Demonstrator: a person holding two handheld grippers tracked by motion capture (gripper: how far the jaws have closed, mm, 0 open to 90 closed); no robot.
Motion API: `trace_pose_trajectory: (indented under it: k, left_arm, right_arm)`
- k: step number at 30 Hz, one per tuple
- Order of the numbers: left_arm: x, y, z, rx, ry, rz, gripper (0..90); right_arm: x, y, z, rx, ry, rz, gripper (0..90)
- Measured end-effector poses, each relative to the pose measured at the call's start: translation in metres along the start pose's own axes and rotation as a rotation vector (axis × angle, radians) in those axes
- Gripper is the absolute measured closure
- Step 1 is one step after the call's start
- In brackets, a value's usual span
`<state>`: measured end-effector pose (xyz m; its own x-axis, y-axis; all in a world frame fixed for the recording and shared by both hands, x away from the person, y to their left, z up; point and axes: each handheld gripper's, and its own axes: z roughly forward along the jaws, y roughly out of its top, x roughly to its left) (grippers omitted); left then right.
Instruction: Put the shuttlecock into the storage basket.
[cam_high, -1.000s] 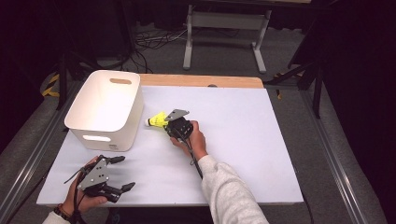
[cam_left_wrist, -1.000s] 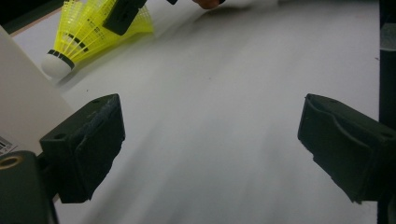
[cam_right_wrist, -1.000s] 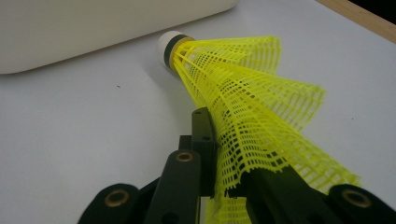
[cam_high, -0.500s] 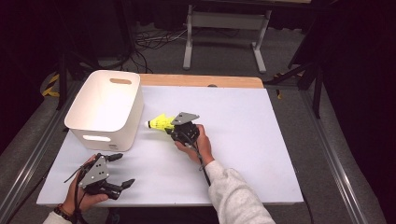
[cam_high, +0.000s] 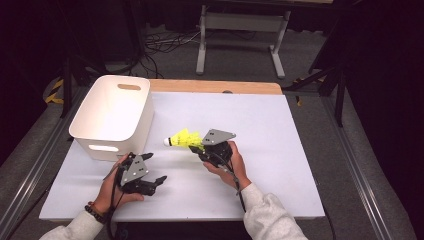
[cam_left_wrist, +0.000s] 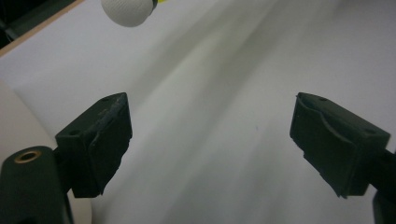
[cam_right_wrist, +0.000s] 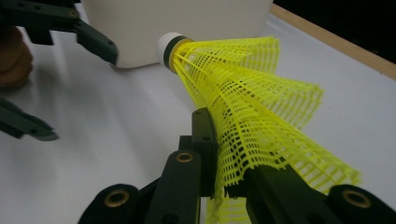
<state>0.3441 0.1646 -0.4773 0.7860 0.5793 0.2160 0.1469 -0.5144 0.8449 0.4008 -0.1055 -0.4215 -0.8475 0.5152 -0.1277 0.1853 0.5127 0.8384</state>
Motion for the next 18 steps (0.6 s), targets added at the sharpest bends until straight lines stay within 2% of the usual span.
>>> trace_pose_trajectory:
  k: [1, 2, 4, 5, 9, 11, 13, 15, 18]
  left_arm:
    - [0.002, 0.009, 0.006, -0.029, 0.001, -0.003, 16.5]
    - [0.002, 0.009, 0.006, -0.029, 0.001, -0.003, 18.0]
    - [0.005, 0.02, 0.014, -0.06, 0.018, -0.004, 20.0]
    - [0.006, 0.028, 0.019, -0.078, 0.005, 0.0, 22.5]
    - [0.008, 0.04, 0.027, -0.095, -0.002, 0.003, 23.8]
    - [0.009, 0.043, 0.029, -0.099, -0.001, 0.008, 23.9]
    - [0.01, 0.045, 0.033, -0.094, -0.001, 0.015, 26.6]
    - [0.011, 0.046, 0.035, -0.085, -0.002, 0.025, 27.5]
    - [0.011, 0.045, 0.041, -0.059, -0.029, 0.045, 32.7]
  right_arm:
    - [0.001, 0.002, -0.007, -0.01, 0.005, -0.006, 85.8]
    - [0.001, 0.002, -0.007, -0.01, 0.005, -0.006, 85.8]
    - [0.002, 0.003, -0.015, -0.022, 0.002, -0.012, 85.8]
    - [0.004, 0.005, -0.021, -0.023, 0.004, -0.019, 85.8]
    - [0.007, 0.006, -0.031, -0.015, -0.008, -0.041, 85.6]
    - [0.007, 0.006, -0.032, -0.015, -0.004, -0.04, 85.6]
    - [0.011, 0.005, -0.034, 0.018, 0.0, -0.071, 85.5]
    - [0.012, 0.005, -0.034, 0.024, 0.002, -0.08, 85.4]
    - [0.017, 0.006, -0.033, 0.043, 0.009, -0.096, 85.1]
